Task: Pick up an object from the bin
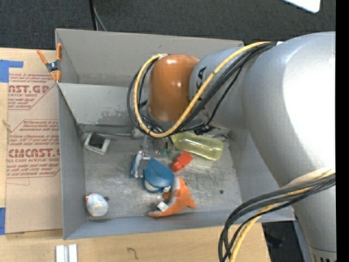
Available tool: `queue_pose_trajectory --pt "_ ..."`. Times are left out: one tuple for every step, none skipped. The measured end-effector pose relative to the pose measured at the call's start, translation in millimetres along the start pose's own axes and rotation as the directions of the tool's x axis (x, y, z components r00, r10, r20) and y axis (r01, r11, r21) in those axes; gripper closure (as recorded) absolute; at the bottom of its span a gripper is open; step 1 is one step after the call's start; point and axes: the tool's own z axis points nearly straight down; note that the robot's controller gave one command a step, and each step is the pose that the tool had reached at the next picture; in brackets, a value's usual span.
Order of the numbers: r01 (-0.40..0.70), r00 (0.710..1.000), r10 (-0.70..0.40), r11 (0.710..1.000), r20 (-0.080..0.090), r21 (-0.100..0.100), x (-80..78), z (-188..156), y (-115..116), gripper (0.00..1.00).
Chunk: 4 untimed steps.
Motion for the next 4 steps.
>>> queue_pose_trajectory --pt "0.000 1.000 0.000 1.000 0.000 0.000 -0.1 0.0 0.0 1.00" --pt "0.000 1.000 0.000 1.000 0.000 0.000 0.2 0.3 0.0 0.00" --pt "-0.001 1.000 0.001 1.000 0.000 -0.001 0.1 0.1 0.5 0.00" --pt "0.047 0.999 -0.047 0.999 0.008 -0.004 32.2 12.8 -38.3 0.00"
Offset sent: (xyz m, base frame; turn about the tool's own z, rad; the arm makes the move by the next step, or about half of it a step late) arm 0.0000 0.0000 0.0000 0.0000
